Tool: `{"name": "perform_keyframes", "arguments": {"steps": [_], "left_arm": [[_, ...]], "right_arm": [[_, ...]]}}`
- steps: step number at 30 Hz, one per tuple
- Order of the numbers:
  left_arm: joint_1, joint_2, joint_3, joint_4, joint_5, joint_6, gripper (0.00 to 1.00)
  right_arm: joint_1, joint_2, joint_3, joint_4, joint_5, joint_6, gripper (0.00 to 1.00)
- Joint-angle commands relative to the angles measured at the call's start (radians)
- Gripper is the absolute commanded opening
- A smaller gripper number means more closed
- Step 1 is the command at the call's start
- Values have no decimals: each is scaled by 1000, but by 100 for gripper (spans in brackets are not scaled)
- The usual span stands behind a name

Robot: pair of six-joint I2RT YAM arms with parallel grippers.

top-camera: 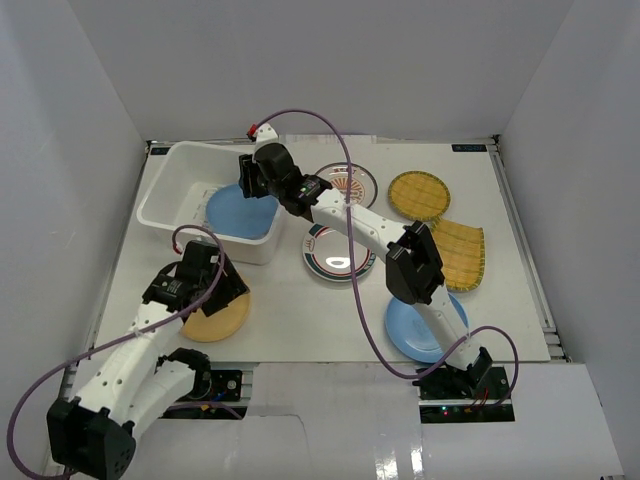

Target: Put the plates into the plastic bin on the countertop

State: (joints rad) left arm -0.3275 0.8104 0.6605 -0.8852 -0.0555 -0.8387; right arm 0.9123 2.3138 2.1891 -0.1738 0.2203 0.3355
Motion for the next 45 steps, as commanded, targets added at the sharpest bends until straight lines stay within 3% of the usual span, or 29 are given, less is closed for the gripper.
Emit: {"name": "perform_keyframes", "arguments": {"steps": [1,4,7,11,12,15,21,25,29,31,34,38,43,45], "left_arm": [[-1,71,-10,87,-26,23,74],[-5,162,-2,115,-59,29,72],[-30,216,19,127,-95,46,70],[-74,282,37,137,-115,62,66],[-85,315,40,138,-122,64,65],[-131,387,54,140,-159,72,63],[-179,487,68,140,-234,79,57],[-197,496,47,140,-254,75,40],[-238,512,30,129,-264,49,17],[-266,519,28,111,-273,24,0],[-318,517,45,52,-317,-38,0],[-370,379,67,-30,-329,-111,0],[-412,162,193,-210,-348,-169,0],[-413,84,267,-271,-346,-158,0]], "right_arm": [[2,-26,14,74,-6,-24,52],[3,-121,-17,62,-15,-61,56],[3,-312,-171,65,-25,-102,51],[3,-649,-622,141,-47,-99,44],[5,-777,-823,157,-55,-80,42],[11,-980,-1157,175,-42,-32,42],[28,-1308,-1564,-13,69,89,51],[33,-1404,-1649,-134,85,128,59],[60,-1403,-1680,-214,112,171,63],[71,-1416,-1691,-260,151,194,65],[80,-1430,-1715,-274,163,209,68],[112,-1363,-1730,-271,136,218,66],[161,-1300,-1740,-237,143,241,54],[168,-1282,-1737,-234,151,246,40]]}}
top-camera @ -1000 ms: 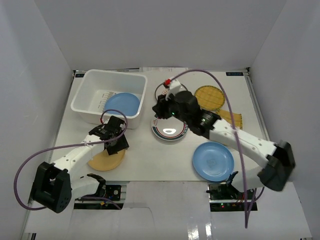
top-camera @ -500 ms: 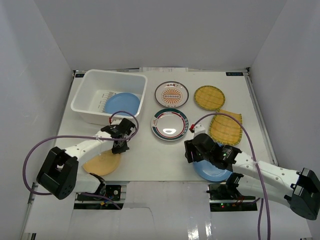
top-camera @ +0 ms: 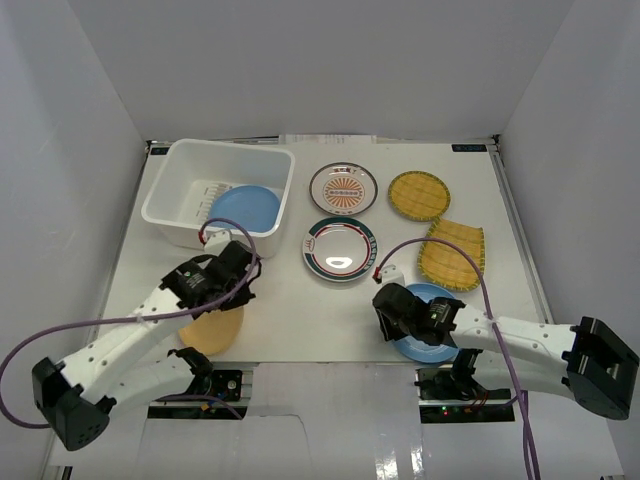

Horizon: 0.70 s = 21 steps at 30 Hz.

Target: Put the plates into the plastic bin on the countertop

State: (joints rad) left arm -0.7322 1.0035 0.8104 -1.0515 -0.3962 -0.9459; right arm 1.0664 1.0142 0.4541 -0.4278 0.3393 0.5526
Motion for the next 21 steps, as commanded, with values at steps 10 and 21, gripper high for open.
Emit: {"name": "perform_keyframes", "arguments": {"steps": [10,21], "left_arm": [[-9,-2,916,-260,57,93,0],[169,638,1347,-130,38,527,0]], "right_arm": [[81,-115,113,-51,29,38,8],[99,-207,207,-75,12,13,8]]}}
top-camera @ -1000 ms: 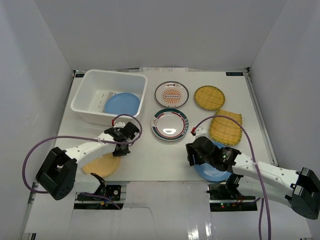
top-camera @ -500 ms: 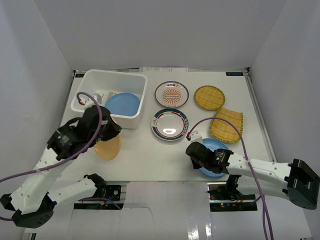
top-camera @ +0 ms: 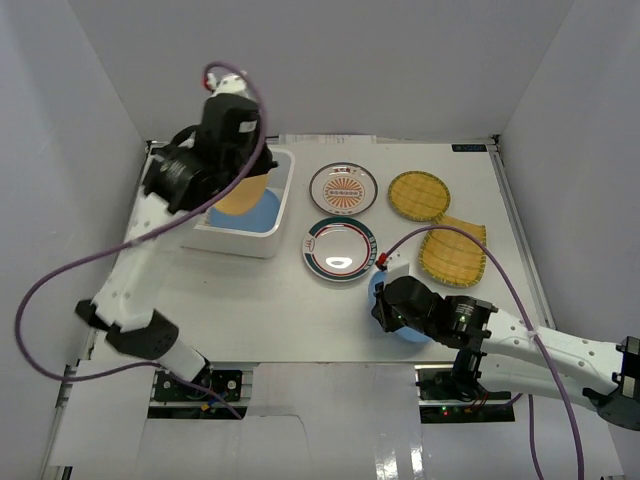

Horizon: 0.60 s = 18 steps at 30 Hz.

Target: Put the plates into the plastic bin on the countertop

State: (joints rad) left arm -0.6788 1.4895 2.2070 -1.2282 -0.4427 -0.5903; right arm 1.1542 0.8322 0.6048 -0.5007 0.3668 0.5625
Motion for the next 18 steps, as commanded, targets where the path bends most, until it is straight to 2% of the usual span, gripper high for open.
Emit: {"name": "perform_keyframes", "arguments": {"steps": [1,2,5,10,14,16,17,18], "left_arm": [[171,172,-78,65,135,178,0],[250,211,-85,96,159,193,0],[314,287,-49,116,168,227,0],[334,420,-9,160,174,259,0],[367,419,-153,245,235,253,0],[381,384,-278,327,272,241,0],[396,374,-309,369,294,236,4],[404,370,-350,378,333,233,17]], "right_arm": [[16,-39,64,-7,-12,4,8],[21,-48,75,-7,-12,-1,8],[29,-68,95,-2,-32,-16,8],[35,-38,138,-4,-39,-61,8],[36,5,206,21,-25,-107,8],[38,37,261,37,-3,-148,8],[38,51,285,40,7,-163,8],[38,80,308,48,29,-180,8]]}}
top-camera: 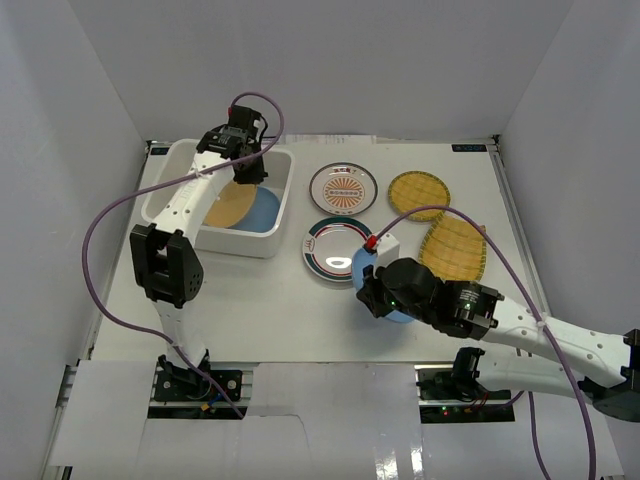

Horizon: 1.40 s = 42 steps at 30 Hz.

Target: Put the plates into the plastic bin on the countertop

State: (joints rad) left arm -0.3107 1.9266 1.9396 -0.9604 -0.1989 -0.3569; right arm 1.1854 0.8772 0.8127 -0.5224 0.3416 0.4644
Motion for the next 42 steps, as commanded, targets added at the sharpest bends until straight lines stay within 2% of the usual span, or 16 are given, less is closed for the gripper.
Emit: {"name": "perform_keyframes", "arguments": {"steps": [1,3,6,8,13,15,16,19,21,26,31,36,38,39,40,42], "left_arm": [[42,-70,-91,117,110,-4,23],[51,-71,-102,121,142,-4,34],[59,-72,-107,121,142,3,42],[64,-81,-84,115,136,4,56],[65,-253,16,120,46,-14,83],[65,-360,-28,188,24,-54,84],[65,-491,-69,224,23,-75,84],[65,-787,-311,380,32,-175,86],[65,-926,-493,480,53,-221,88],[65,-1268,-674,534,78,-318,90],[65,-1416,-757,483,164,-338,90],[53,-1482,-803,309,165,-327,90],[39,-1502,-852,263,183,-339,90],[36,-1520,-870,252,197,-352,90],[32,-1526,-889,224,246,-355,90],[32,-1543,-922,198,268,-366,90]], "right_arm": [[6,49,123,76,62,-96,8],[6,80,193,91,68,-136,8],[6,143,276,125,66,-176,8],[5,190,315,145,68,-194,8],[6,331,489,193,119,-337,8],[3,426,586,229,132,-392,8],[2,459,629,229,131,-438,8],[-13,589,759,294,87,-553,8],[-35,660,827,344,-3,-605,8],[-81,916,1055,420,-177,-722,8],[-109,1192,1221,475,-302,-780,8],[-110,1422,1430,496,-371,-796,8],[-110,1462,1464,498,-372,-797,14],[-110,1476,1464,499,-360,-796,23],[-110,1471,1450,502,-348,-794,43],[-121,1415,1377,542,-310,-771,57]]}}
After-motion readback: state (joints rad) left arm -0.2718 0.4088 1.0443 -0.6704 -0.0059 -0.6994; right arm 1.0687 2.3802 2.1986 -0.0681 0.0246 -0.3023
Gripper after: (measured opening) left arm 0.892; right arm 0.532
